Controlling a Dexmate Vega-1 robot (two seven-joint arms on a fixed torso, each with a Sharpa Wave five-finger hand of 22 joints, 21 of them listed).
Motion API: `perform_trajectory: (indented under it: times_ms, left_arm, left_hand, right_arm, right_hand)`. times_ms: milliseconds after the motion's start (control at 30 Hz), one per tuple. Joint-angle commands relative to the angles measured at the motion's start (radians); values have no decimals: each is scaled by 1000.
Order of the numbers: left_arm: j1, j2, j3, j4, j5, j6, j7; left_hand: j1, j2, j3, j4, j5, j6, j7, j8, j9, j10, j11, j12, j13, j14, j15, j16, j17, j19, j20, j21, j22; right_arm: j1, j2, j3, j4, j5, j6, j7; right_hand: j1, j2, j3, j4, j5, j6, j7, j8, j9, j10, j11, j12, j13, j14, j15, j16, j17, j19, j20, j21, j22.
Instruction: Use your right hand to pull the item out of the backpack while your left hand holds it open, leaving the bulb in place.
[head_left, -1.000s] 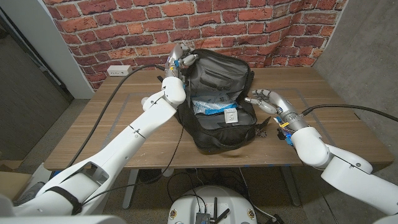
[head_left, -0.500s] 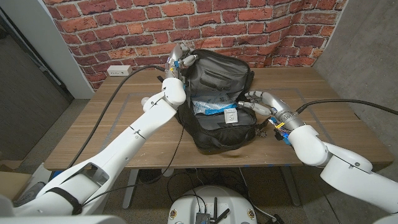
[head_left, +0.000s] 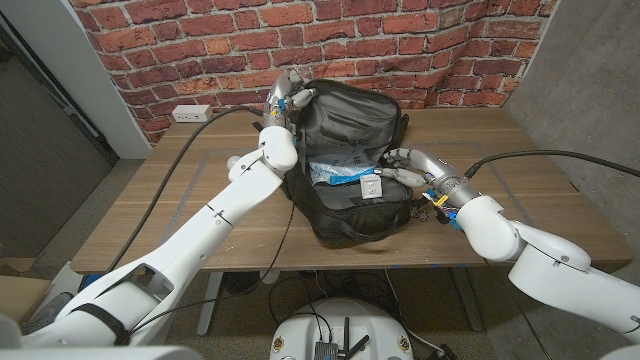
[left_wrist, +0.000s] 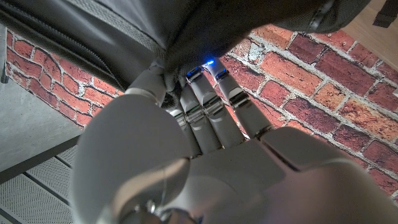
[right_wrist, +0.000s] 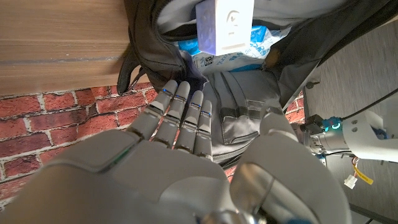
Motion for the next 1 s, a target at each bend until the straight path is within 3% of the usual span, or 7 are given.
perform_trajectory:
  times_ms: [33, 500, 1000]
  left_arm:
    - [18, 12, -14, -11, 0, -21, 4]
    - [44, 11, -36, 3, -15, -84, 20]
    - [42, 8, -36, 21, -18, -114, 17]
  left_hand:
    - [0, 8, 10, 4, 8, 7, 3, 2, 3, 17, -10, 7, 6, 12, 1, -6, 4, 11, -103, -1, 5]
    - [-1, 9, 10, 5, 8, 6, 4, 0, 4, 17, -10, 7, 6, 14, 1, -5, 4, 10, -103, -3, 5]
    - [-1, 9, 11, 5, 8, 8, 3, -1, 4, 19, -10, 7, 6, 15, 1, -6, 5, 10, -102, -4, 4]
  right_arm:
    - [89, 12, -109, -29, -82, -102, 67]
    - [190, 26, -225, -59, -178, -239, 161]
    - [263, 8, -280, -66, -193, -294, 269]
  right_hand:
    - [-6, -24, -13, 1, -3, -18, 3, -7, 5, -16, 6, -6, 7, -5, -28, 6, 8, -1, 6, -1, 1]
    - [-6, -37, -25, 1, -2, -89, 12, -37, 7, -80, 11, -33, 21, -62, -16, -6, 27, -26, 13, -8, 2]
    - [11, -46, -29, -3, -1, -154, 11, -60, 7, -150, 11, -59, 29, -151, 4, -40, 35, -51, 12, -11, 2]
